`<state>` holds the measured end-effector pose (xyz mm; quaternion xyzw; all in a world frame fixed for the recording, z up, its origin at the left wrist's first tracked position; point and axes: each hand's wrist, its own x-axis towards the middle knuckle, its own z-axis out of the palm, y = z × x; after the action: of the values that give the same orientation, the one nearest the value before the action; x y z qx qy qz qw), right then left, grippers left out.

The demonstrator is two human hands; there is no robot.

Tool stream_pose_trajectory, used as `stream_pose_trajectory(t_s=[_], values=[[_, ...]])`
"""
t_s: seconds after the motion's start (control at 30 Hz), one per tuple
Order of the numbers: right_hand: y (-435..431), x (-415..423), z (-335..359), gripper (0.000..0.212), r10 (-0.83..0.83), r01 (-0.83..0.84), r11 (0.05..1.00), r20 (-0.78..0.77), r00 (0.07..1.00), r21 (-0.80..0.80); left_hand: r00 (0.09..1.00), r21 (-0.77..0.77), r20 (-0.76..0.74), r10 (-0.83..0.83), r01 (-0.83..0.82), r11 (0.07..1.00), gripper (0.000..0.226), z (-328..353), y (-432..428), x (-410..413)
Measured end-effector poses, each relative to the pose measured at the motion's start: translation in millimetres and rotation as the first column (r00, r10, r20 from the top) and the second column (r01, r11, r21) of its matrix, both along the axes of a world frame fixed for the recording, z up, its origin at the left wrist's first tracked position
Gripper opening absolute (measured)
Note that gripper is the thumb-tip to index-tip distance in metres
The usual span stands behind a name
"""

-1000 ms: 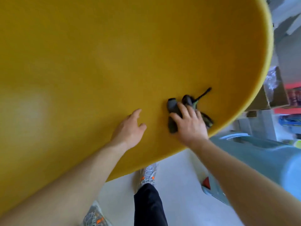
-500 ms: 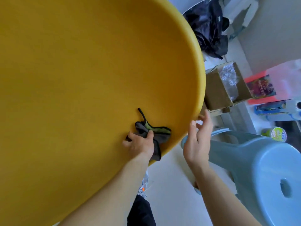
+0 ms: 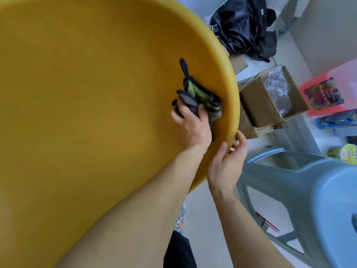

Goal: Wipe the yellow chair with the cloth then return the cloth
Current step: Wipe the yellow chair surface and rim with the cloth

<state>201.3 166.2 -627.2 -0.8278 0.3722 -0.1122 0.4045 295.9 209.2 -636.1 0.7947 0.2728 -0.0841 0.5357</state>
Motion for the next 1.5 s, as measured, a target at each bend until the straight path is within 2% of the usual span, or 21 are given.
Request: stream_pose_trajectory(t_s=[0.07,0.13,0.17,0.23,0.33,0.43,0.5,0.6,0.63,0.7,0.77,0.83,0.87,0.93,1.0,1.07,1.13,1.17,1.27,1.4,1.5], values=[[-1,0,2,0.041,0.013,-0.013,1.0,-0.014,1.0,-0.015,0.978,0.069,-0.205,-0.046,0.061,0.996,0.07,-22,9,-37],[-2,-2,4,0.043,0.03,-0.032,0.999,-0.055,0.998,-0.028,0.911,-0.025,-0.412,0.013,-0.025,0.999,0.063,-14,14,-31],[-3,-3,4,0.043,0.027,-0.029,0.999,-0.078,0.997,-0.033,0.894,-0.118,-0.445,0.046,-0.11,0.987,0.058,-5,15,-10],[1,-3,6,0.042,0.009,-0.011,1.0,-0.114,0.993,-0.018,0.92,-0.265,-0.374,0.118,-0.228,0.937,0.056,27,19,48],[4,0,17,0.039,-0.029,0.038,0.998,-0.163,0.986,0.05,0.962,-0.33,-0.177,0.208,-0.257,0.908,0.062,64,13,120],[-4,33,41,0.031,-0.049,0.069,0.991,-0.172,0.984,0.111,0.991,-0.224,-0.059,0.118,-0.128,0.966,0.052,65,6,86],[-7,79,68,0.037,0.014,-0.008,0.997,-0.078,0.997,0.078,0.982,-0.131,-0.188,-0.019,-0.005,0.991,0.054,36,15,40],[7,147,97,0.045,0.185,-0.186,0.982,-0.012,0.983,-0.041,0.861,-0.041,-0.454,-0.227,0.234,0.971,0.053,-2,34,11],[15,159,98,0.046,0.23,-0.23,0.963,-0.011,0.973,-0.139,0.857,-0.059,-0.47,-0.212,0.209,0.976,0.049,-3,41,19],[30,168,93,0.047,0.245,-0.231,0.918,0.004,0.97,-0.323,0.907,-0.142,-0.421,-0.016,-0.049,0.989,0.043,10,52,55],[35,166,83,0.047,0.213,-0.19,0.884,0.006,0.977,-0.427,0.917,-0.266,-0.316,0.245,-0.333,0.904,0.042,38,69,113],[34,163,75,0.045,0.213,-0.186,0.862,0.004,0.977,-0.472,0.881,-0.356,-0.2,0.429,-0.473,0.806,0.042,64,85,163],[33,163,73,0.045,0.213,-0.19,0.858,-0.007,0.977,-0.478,0.882,-0.332,-0.164,0.442,-0.471,0.817,0.043,71,90,175],[32,166,71,0.047,0.208,-0.199,0.851,-0.035,0.977,-0.487,0.932,-0.113,-0.171,0.319,-0.34,0.933,0.046,64,91,161],[34,163,70,0.049,0.202,-0.2,0.829,-0.054,0.978,-0.522,0.926,0.045,-0.344,0.156,-0.15,0.988,0.053,33,91,117],[35,161,68,0.051,0.204,-0.211,0.802,-0.077,0.976,-0.559,0.838,0.027,-0.541,0.071,-0.067,0.997,0.06,3,95,71],[38,164,67,0.055,0.185,-0.21,0.79,-0.104,0.977,-0.576,0.8,-0.005,-0.599,0.032,-0.044,0.999,0.061,-8,103,59],[39,165,65,0.056,0.161,-0.193,0.786,-0.107,0.981,-0.587,0.815,-0.048,-0.579,0.035,-0.077,0.996,0.051,-4,106,69],[43,166,65,0.057,0.142,-0.175,0.785,-0.102,0.985,-0.594,0.933,-0.134,-0.305,0.193,-0.243,0.961,0.029,36,117,130],[42,166,68,0.06,0.153,-0.195,0.789,-0.122,0.981,-0.583,0.896,-0.241,-0.15,0.419,-0.444,0.863,0.034,80,126,171],[41,164,70,0.064,0.176,-0.219,0.817,-0.13,0.976,-0.533,0.954,-0.114,-0.224,0.201,-0.23,0.966,0.038,69,95,125]])
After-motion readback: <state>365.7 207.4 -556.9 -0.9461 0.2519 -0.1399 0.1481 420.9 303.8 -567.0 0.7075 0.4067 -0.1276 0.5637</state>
